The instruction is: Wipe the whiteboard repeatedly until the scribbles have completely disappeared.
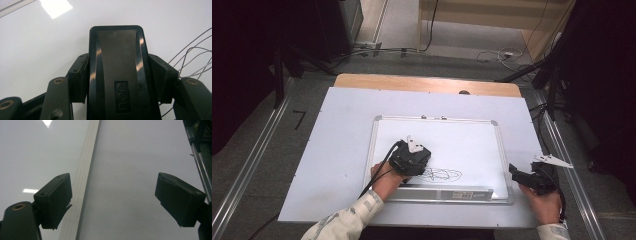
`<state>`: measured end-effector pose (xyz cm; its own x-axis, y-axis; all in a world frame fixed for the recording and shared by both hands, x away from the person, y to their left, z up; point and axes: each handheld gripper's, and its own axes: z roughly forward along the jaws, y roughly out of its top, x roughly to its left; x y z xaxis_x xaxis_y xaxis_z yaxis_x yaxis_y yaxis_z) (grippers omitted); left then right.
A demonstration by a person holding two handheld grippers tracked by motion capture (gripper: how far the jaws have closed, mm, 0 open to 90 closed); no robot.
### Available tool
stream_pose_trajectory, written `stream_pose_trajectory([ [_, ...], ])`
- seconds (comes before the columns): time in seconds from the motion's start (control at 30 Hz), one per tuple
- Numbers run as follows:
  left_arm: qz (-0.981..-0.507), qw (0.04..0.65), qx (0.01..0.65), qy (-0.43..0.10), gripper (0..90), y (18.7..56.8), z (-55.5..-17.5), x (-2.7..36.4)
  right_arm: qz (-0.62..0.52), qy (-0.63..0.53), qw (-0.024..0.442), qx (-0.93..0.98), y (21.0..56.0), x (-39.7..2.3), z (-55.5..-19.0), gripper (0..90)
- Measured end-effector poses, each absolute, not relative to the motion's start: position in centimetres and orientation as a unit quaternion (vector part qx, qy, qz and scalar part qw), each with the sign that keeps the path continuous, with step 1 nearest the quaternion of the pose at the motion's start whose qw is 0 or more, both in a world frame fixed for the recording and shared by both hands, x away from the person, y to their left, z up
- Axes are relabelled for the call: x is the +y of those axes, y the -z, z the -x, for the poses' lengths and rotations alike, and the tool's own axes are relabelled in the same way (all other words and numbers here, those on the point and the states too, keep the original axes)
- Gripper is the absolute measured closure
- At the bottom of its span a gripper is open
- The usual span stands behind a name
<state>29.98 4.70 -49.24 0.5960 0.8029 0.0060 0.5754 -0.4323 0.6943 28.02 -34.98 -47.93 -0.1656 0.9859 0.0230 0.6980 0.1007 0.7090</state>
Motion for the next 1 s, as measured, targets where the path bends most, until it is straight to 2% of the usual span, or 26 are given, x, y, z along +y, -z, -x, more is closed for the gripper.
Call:
stream_pose_trajectory([
  [1.0, -0.837, 0.320, 0.412, -0.163, 40.4, 49.1, -30.6, 3.5, -0.597, -0.299, 0.239, 0.705, 47.9, -34.7, -28.2, 12.9],
])
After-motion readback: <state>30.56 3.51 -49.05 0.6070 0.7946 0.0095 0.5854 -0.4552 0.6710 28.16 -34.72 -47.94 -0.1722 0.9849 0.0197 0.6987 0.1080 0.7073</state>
